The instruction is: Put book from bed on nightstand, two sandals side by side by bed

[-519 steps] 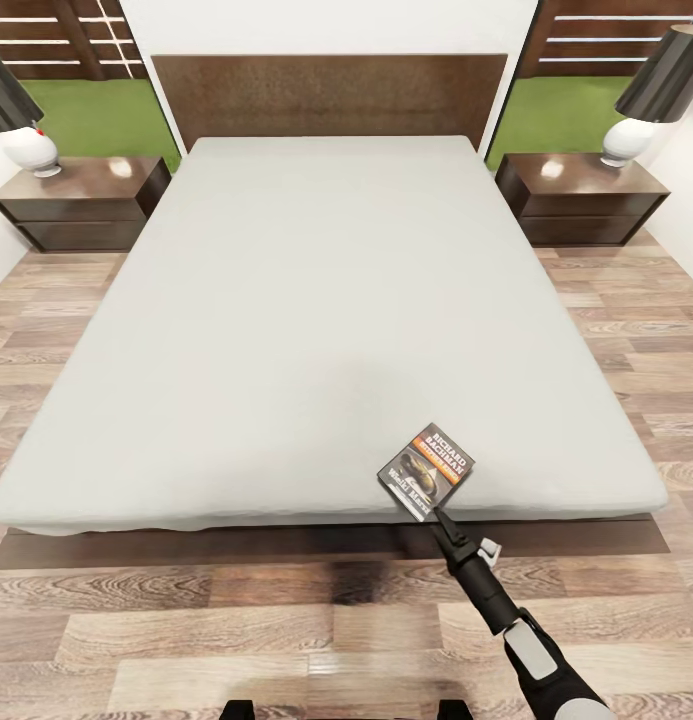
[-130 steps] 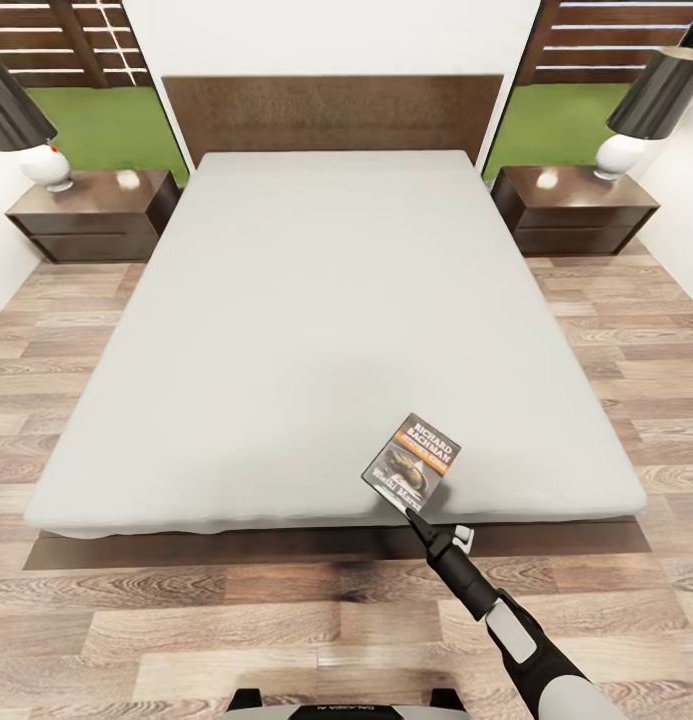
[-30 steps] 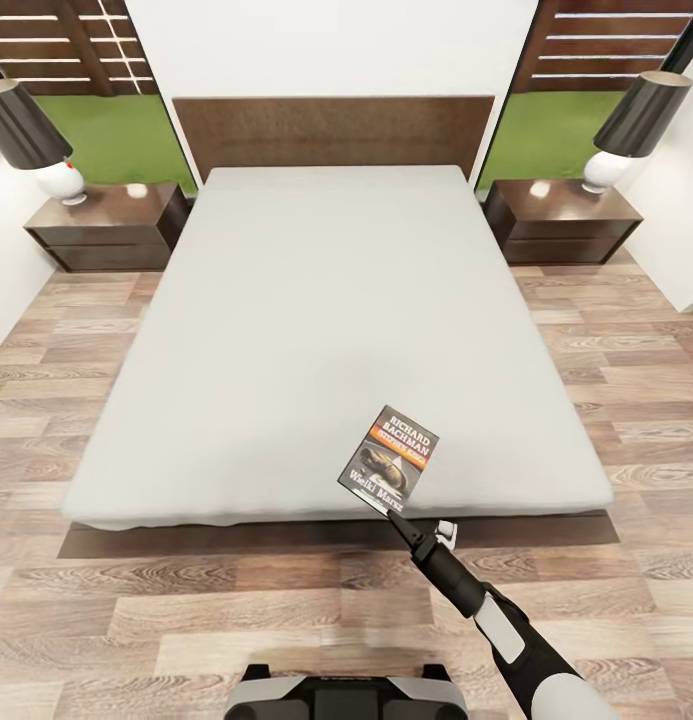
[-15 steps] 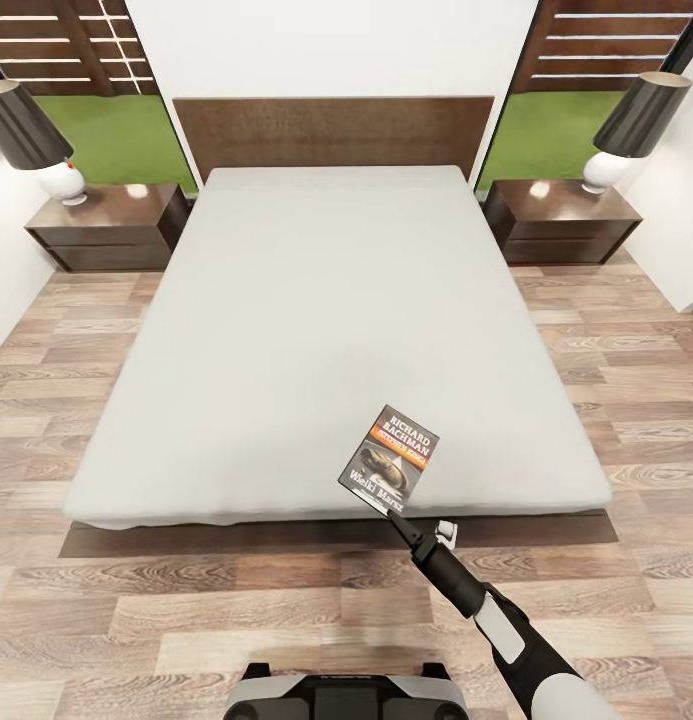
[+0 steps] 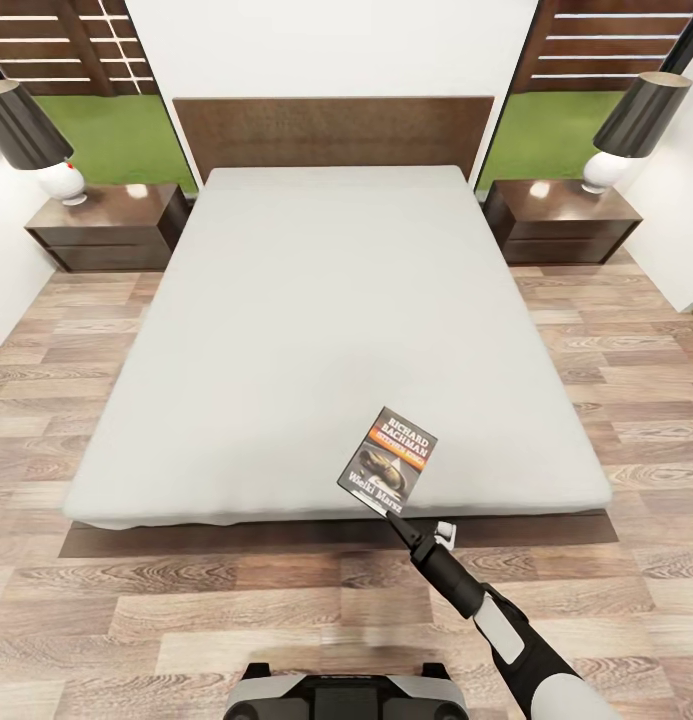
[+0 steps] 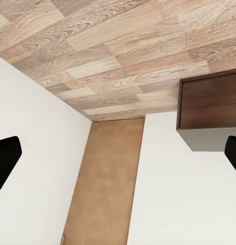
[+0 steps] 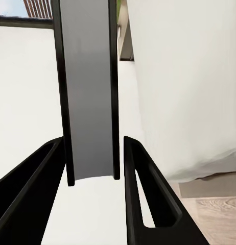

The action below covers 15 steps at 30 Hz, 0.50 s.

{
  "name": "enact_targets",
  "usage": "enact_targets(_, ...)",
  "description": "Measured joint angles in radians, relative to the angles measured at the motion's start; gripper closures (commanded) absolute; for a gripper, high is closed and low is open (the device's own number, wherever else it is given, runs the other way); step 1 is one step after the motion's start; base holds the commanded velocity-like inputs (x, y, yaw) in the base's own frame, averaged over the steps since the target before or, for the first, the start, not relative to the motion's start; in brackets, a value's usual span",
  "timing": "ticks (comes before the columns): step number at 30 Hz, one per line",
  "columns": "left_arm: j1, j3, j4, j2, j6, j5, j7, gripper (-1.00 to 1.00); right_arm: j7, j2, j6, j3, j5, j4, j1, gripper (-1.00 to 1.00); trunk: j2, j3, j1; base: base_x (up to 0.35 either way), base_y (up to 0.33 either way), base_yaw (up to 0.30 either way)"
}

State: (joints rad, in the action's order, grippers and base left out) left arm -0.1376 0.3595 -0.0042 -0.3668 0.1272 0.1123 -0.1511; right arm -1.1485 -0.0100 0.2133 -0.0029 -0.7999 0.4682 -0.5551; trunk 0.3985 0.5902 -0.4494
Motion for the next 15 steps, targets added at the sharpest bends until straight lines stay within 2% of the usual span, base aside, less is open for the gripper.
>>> enact_targets(15,0.0,-0.004,-0.001,0.0,0.001,0.003,0.001,-1.0,0.017,0.0,-0.003,0.001,0.004,-0.003,0.0,1.0,0.0,0.0,0.0,0.0,0.0,0.0)
